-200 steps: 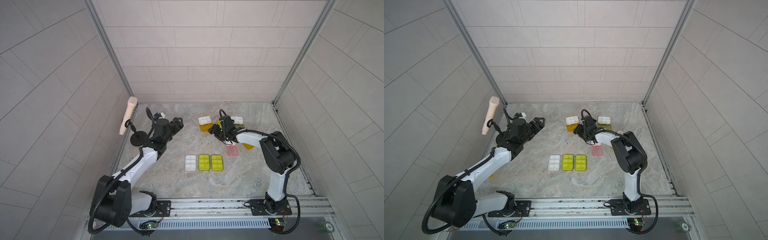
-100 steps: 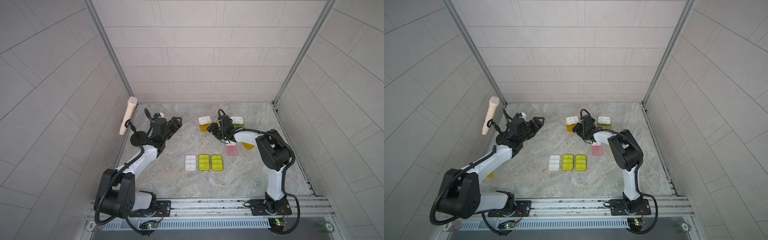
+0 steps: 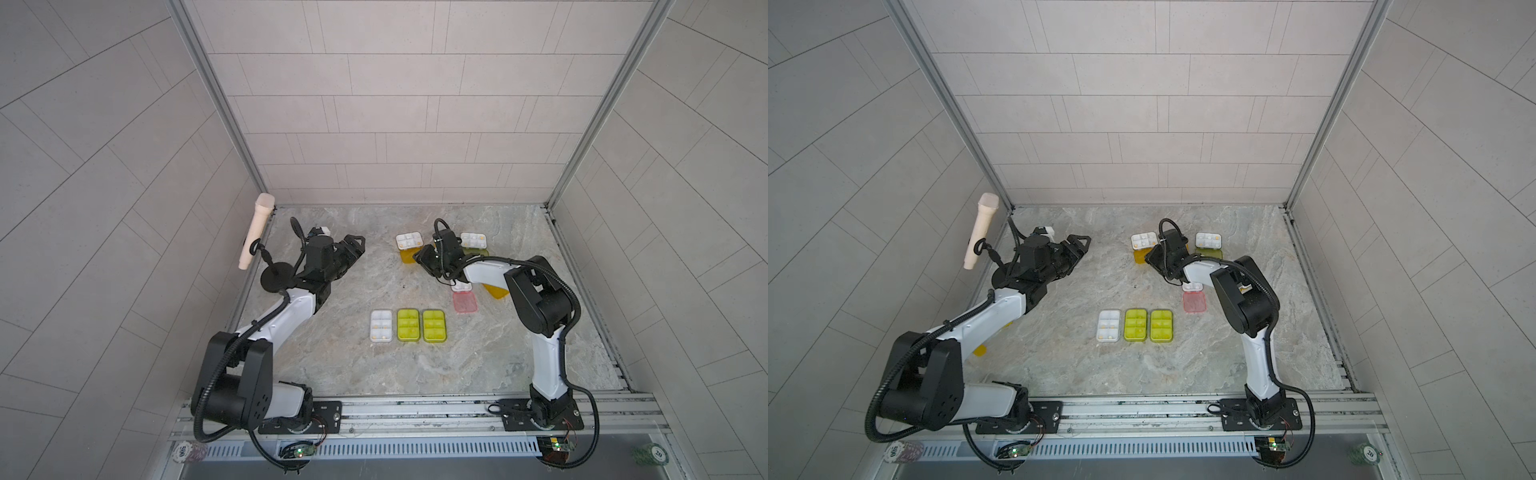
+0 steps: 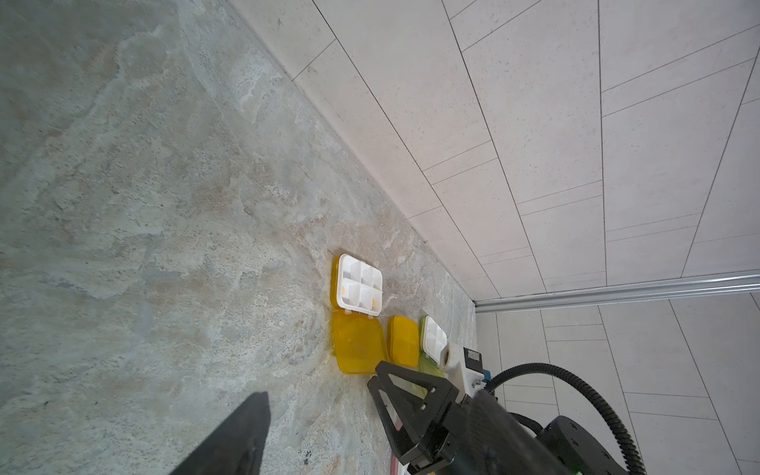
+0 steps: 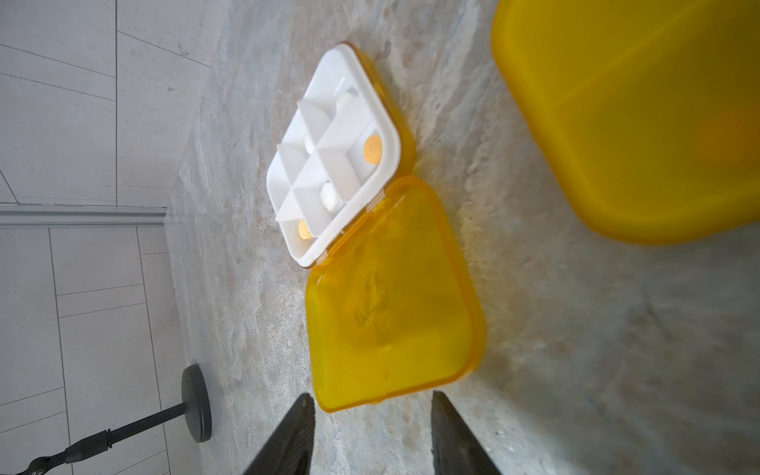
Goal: Close pillboxes
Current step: Adjust the pillbox at the center of the board.
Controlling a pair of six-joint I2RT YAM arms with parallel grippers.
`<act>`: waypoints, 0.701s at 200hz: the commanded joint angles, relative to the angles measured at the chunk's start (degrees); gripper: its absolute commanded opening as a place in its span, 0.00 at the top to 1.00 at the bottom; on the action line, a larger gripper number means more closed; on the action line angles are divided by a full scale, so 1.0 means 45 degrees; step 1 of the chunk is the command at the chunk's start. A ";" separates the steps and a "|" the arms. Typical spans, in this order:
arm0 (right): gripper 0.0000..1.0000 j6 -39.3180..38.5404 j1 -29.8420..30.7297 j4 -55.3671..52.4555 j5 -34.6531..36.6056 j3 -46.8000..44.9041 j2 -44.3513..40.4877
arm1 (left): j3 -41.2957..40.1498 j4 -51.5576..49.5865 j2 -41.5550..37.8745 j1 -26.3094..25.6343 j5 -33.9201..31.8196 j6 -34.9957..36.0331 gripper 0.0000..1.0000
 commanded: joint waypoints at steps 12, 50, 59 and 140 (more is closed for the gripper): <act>0.53 0.0450 0.0004 0.0194 0.0300 0.0196 0.0197 | 0.0162 0.0486 -0.0047 0.0113 0.0160 -0.0256 0.19; 0.56 0.0546 0.0003 0.0317 0.0281 0.0437 0.0506 | 0.0167 0.0545 -0.0044 0.0121 0.0217 -0.0294 0.19; 0.56 0.0560 0.0004 0.0335 0.0291 0.0498 0.0550 | 0.0172 0.0545 -0.0047 0.0136 0.0206 -0.0293 0.19; 0.64 0.0951 -0.0053 0.0604 0.0437 0.0508 0.0765 | 0.0021 0.0681 -0.0176 0.0199 0.0063 -0.0488 0.20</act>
